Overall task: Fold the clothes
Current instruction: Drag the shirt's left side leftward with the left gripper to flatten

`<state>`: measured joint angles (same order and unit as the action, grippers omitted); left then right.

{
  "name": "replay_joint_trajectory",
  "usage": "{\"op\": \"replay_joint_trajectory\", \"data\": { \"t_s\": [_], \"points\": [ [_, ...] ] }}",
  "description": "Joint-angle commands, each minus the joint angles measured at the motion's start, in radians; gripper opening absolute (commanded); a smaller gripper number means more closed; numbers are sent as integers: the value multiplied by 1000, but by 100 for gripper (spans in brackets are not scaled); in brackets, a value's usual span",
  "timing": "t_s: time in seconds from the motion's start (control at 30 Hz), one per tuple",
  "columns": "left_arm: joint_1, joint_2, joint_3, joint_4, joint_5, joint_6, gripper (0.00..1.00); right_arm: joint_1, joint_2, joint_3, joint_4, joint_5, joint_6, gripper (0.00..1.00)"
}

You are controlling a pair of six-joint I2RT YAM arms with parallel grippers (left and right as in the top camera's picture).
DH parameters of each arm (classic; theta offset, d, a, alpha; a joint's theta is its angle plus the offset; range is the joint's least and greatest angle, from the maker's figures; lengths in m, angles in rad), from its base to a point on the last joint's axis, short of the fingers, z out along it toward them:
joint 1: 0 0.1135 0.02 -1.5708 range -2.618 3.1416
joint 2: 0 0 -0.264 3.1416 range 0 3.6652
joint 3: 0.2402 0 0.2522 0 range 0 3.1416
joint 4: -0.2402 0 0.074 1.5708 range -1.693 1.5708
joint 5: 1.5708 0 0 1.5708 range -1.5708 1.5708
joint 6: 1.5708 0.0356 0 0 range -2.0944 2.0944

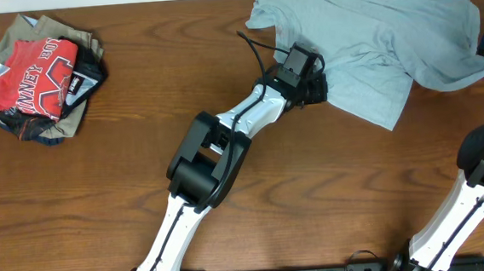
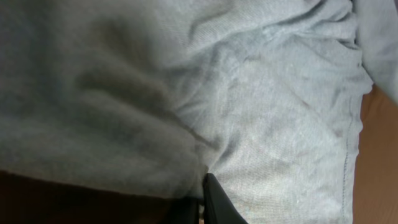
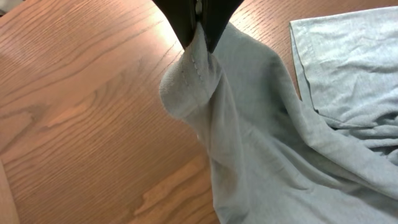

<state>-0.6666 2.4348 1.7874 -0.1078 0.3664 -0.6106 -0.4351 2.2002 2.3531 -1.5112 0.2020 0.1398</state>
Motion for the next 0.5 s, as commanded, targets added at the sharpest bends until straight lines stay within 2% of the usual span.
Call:
{"op": "replay_joint_trajectory", "data": {
  "t_s": [0.0,0.23,0.47],
  "points": [
    [30,29,-5,-42,-31,-16,6,-11,1,5,-3,4,-14,1],
    [167,-35,-5,-307,-31,5,6,-19,1,5,-4,4,-14,2],
    [380,-138,-5,-634,-31,147,6,-20,2,1,-39,-22,-14,1]
  ]
}}
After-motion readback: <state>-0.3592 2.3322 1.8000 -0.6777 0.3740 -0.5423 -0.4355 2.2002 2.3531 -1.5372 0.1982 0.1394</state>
